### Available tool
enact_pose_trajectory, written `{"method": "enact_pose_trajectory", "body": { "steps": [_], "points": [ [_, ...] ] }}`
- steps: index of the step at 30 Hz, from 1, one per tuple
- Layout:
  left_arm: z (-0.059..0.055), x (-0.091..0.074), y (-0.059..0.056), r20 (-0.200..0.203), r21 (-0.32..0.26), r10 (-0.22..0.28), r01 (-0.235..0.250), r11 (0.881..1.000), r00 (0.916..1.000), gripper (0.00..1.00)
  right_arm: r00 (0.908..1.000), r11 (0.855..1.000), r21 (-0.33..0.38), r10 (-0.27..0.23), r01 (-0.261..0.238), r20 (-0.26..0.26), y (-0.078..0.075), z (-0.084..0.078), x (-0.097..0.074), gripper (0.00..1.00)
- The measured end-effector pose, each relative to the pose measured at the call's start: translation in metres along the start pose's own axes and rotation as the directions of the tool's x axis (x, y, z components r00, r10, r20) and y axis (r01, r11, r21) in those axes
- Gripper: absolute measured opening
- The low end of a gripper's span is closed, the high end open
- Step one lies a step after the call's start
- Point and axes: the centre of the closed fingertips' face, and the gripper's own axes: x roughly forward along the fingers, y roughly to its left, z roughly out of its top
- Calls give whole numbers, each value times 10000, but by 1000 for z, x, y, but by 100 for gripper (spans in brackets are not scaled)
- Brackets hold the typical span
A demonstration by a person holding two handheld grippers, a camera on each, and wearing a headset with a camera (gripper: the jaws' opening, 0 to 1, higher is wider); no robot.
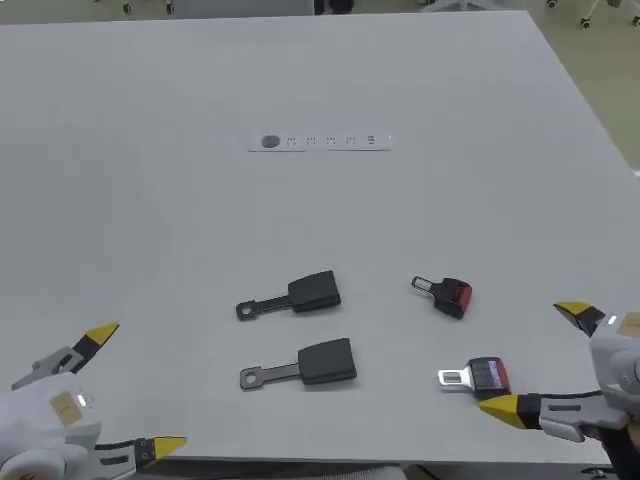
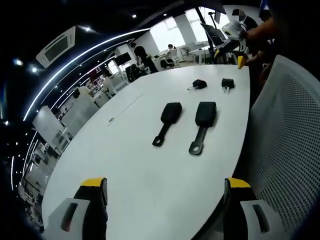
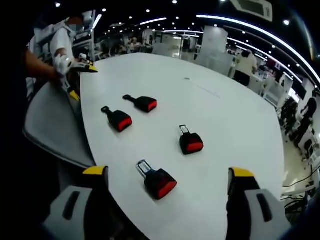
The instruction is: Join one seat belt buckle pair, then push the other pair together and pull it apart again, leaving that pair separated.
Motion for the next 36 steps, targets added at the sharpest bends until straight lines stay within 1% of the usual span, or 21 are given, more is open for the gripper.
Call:
{"method": "enact_pose_trajectory", "body": {
  "steps": [2, 3, 5, 6, 7, 8, 12, 16, 18, 19, 20, 21, 23, 25, 27, 31, 34, 36],
  "points": [
    [-1, 0, 0, -45, 29, 9, -9, 10000, 10000, 99, 10000, 10000, -51, -49, 49, 60, -1, 1, 0, 100],
    [-1, 1, 0, -47, 10, 7, -7, 10000, 10000, 99, 9998, 9998, -96, -167, 168, 91, -4, 2, 0, 100],
    [-1, 1, 1, -54, 62, 48, -47, 10000, 10000, 99, 9998, 9998, -34, -175, 175, 89, -4, 1, 0, 99],
    [-1, 1, 1, -42, 50, 51, -50, 10000, 10000, 99, 9998, 9998, 37, -178, 178, -24, -5, -1, 1, 98],
    [-1, 0, 2, -58, 62, 65, -65, 10000, 10000, 99, 9993, 9996, 154, -249, 254, -284, -7, -6, 1, 95],
    [-1, 0, 2, -70, 82, 67, -66, 9999, 10000, 99, 9993, 9996, 174, -227, 233, -292, -7, -7, 2, 94],
    [-2, 1, 0, -127, 108, -31, 32, 9999, 9999, 99, 9994, 9989, 328, -335, 336, -38, -9, -2, 1, 94],
    [-2, 1, 0, -120, 91, -38, 39, 10000, 9999, 100, 9993, 9987, 347, -365, 364, 19, -10, -1, 0, 94],
    [-1, 0, 0, -130, 71, -54, 54, 10000, 9999, 100, 9991, 9988, 278, -404, 406, -82, -10, -3, -1, 96],
    [-2, 0, 0, -208, 124, -54, 56, 9999, 9998, 99, 9990, 9987, 259, -429, 433, -152, -11, -4, -1, 96],
    [-5, -2, 1, -443, 335, -6, 21, 9994, 9990, 98, 9988, 9987, 236, -443, 448, -214, -11, -6, -2, 96],
    [-4, -1, 0, -395, 375, -63, 78, 9993, 9992, 99, 9982, 9985, 222, -489, 497, -345, -12, -9, -3, 96],
    [-2, -2, 1, -332, 305, -75, 85, 9995, 9994, 100, 9979, 9983, 238, -526, 535, -382, -13, -10, -5, 97],
    [1, -5, 6, -262, 308, 38, -30, 9995, 9996, 100, 9976, 9979, 265, -573, 584, -392, -15, -11, -8, 97],
    [4, -6, 10, -188, 47, 93, -92, 9999, 9998, 100, 9973, 9977, 278, -604, 615, -409, -15, -10, -11, 98],
    [12, -5, 14, -84, -253, 86, -88, 9996, 9999, 100, 9970, 9974, 260, -663, 674, -397, -15, -5, -17, 99],
    [15, -5, 14, -66, -450, 15, -18, 9990, 10000, 100, 9969, 9972, 247, -691, 700, -365, -14, -2, -21, 99],
    [15, -5, 13, -141, -775, -104, 92, 9970, 9998, 100, 9970, 9972, 272, -693, 703, -358, -13, 0, -22, 98]
  ]
}}
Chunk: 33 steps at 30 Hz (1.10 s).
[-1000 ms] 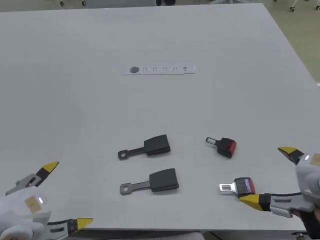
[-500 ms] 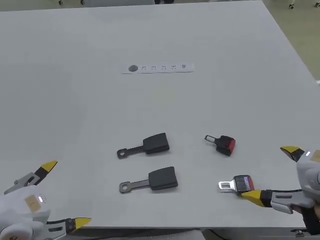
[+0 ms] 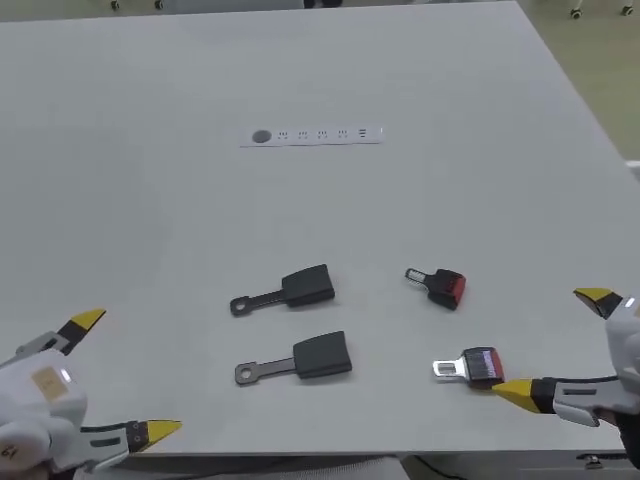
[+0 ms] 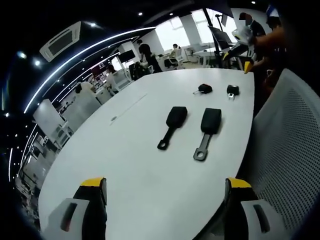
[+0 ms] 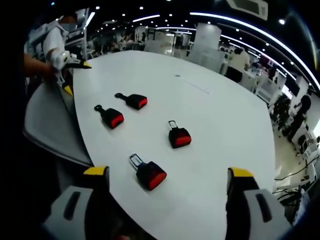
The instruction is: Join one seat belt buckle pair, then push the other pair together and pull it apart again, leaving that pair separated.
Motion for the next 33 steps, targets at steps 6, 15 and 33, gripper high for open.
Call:
{"method": "enact_pose_trajectory", "body": {
  "steps": [6, 15, 33],
  "points": [
    [6, 1, -7, -78, -477, -572, 568, 9972, 9983, 100, 10000, 10000, -36, 76, -77, -42, 4, 0, -4, 97],
    [16, 0, -14, -64, -279, -968, 966, 9949, 9953, 99, 9996, 9994, -232, 234, -238, -159, 6, -4, -6, 94],
    [46, 15, -29, -227, -235, -1017, 1012, 9946, 9946, 98, 9940, 9903, -955, 966, -1012, -521, 4, -9, -4, 86]
  ]
}}
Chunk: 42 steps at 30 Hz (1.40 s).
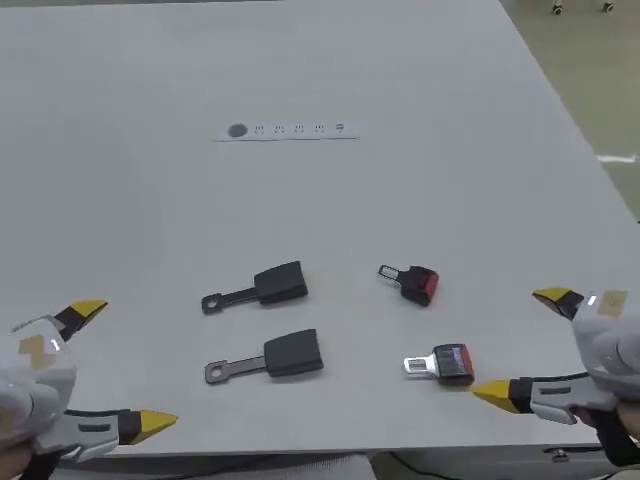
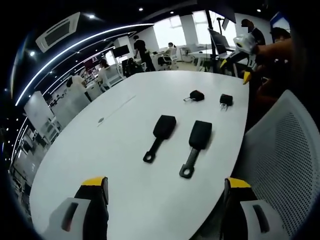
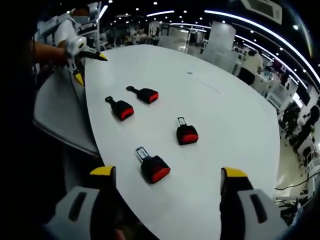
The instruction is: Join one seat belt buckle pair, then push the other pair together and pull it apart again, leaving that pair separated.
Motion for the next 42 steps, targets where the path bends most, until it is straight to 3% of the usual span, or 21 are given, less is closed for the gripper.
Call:
{"method": "enact_pose_trajectory", "body": {
  "steps": [6, 11, 17, 22, 28, 36, 42],
  "points": [
    [5, 7, -6, -360, 412, -205, 220, 9989, 9991, 92, 9995, 9994, -205, 277, -280, -143, -9, -2, 5, 81],
    [11, 13, -5, -467, 446, -218, 239, 9987, 9987, 89, 9984, 9971, -540, 516, -528, -239, -13, 1, 9, 81],
    [11, 20, -10, -771, 168, -417, 431, 9989, 9962, 82, 9941, 9885, -1123, 965, -1016, -498, -7, 3, 16, 81],
    [12, 25, -21, -950, 405, -769, 811, 9959, 9925, 79, 9914, 9840, -1261, 1201, -1259, -528, -3, 5, 19, 77],
    [12, 34, -26, -1052, 537, -1007, 1068, 9928, 9893, 76, 9889, 9681, -2036, 1371, -1460, -571, 2, 6, 21, 70],
    [17, 54, -42, -1106, 1123, -1791, 1913, 9751, 9776, 71, 9792, 9537, -2255, 1838, -1989, -864, 17, 6, 26, 68],
    [27, 78, -57, -1251, 1660, -2464, 2651, 9498, 9611, 69, 9704, 9399, -2479, 2116, -2347, -1164, 22, 1, 35, 65]
  ]
}}
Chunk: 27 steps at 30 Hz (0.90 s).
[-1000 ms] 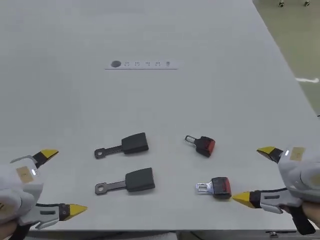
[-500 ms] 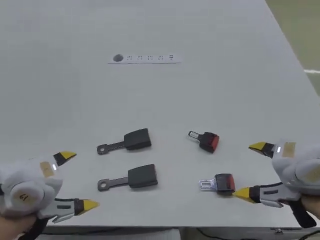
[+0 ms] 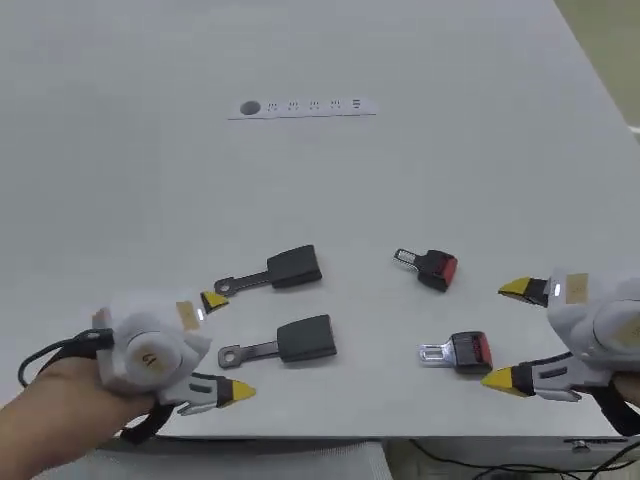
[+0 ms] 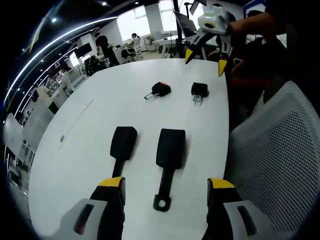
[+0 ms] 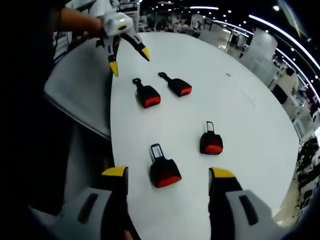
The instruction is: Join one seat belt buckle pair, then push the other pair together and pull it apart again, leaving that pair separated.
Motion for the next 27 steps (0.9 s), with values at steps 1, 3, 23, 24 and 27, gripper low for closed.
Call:
{"method": "enact_pose_trajectory", "body": {
  "steps": [1, 3, 23, 24, 27],
  "points": [
    [2, 3, 0, -7, 85, -47, 47, 10000, 10000, 68, 10000, 10000, -47, 7, -7, -18, 0, -1, 2, 65],
    [6, 7, 1, 41, 143, -87, 86, 9999, 10000, 67, 9999, 9999, -124, 111, -111, -20, 1, -1, 3, 62],
    [15, 47, -5, -312, 1168, -680, 712, 9906, 9972, 54, 9932, 9870, -1222, 966, -1040, -651, 15, -23, 31, 44],
    [16, 49, -4, -324, 1191, -690, 724, 9902, 9971, 54, 9931, 9866, -1261, 958, -1036, -670, 15, -24, 32, 44],
    [17, 53, -2, -384, 1164, -708, 749, 9904, 9967, 54, 9924, 9853, -1332, 979, -1071, -742, 14, -24, 34, 43]
  ]
}}
